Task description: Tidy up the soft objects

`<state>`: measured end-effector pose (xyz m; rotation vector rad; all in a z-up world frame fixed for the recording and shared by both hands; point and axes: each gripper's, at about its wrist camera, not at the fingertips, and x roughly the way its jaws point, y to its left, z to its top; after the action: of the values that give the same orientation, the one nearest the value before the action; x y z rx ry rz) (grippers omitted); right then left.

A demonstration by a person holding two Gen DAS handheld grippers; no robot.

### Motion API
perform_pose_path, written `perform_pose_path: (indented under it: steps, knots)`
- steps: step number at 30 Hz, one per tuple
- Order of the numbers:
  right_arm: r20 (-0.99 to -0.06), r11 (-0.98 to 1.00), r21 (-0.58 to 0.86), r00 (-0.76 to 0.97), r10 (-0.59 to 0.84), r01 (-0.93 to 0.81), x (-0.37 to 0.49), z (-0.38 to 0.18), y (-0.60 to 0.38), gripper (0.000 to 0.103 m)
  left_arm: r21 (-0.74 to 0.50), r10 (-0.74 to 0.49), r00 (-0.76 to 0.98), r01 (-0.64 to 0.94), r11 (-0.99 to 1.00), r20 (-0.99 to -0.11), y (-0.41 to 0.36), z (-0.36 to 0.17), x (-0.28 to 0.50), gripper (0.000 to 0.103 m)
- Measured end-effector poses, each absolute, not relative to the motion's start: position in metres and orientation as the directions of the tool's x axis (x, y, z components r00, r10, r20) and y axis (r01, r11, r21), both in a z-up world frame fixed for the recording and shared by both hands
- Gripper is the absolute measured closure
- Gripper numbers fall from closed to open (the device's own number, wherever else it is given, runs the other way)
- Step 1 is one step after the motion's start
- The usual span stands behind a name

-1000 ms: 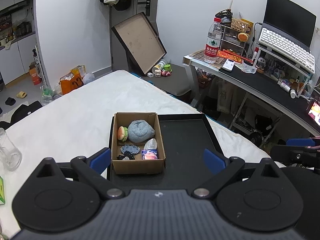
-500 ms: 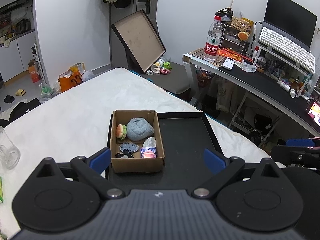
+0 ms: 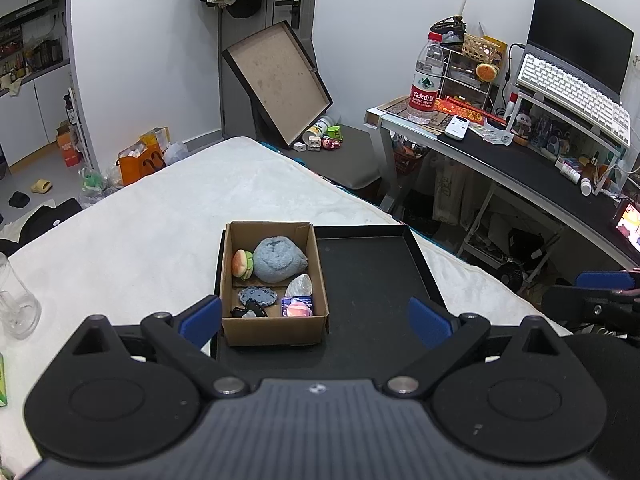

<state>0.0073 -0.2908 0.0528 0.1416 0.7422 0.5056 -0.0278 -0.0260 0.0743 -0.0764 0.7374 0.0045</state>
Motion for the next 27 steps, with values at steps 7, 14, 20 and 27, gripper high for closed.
perform_pose_path:
  steps: [7, 14, 20, 27]
  knots:
    - [-0.610, 0.878, 0.288, 0.633, 0.476, -0.383, 0.0074, 0.0527, -0.2917, 0.000, -0.068, -0.023, 0.740, -0.031, 0.997, -0.672, -0.0260, 0.0741, -0.0279, 0.004]
    - [-0.609, 0.878, 0.289, 0.634, 0.477, -0.382, 0.0059, 0.0527, -0.2914, 0.000, -0.069, -0.024, 0.740, -0.030, 0.997, -0.672, -0.0265, 0.0741, -0.0276, 0.004]
    - [-0.610, 0.878, 0.291, 0.633, 0.477, -0.380, 0.0066, 0.0532, -0.2925, 0.000, -0.068, -0.022, 0.740, -0.032, 0.997, -0.672, -0.0271, 0.0742, -0.0275, 0.004]
    - [-0.610, 0.880, 0.291, 0.635, 0.473, -0.376, 0.0071, 0.0536, -0.2933, 0.000, -0.069, -0.026, 0.739, -0.028, 0.997, -0.673, -0.0287, 0.0742, -0.0265, 0.004]
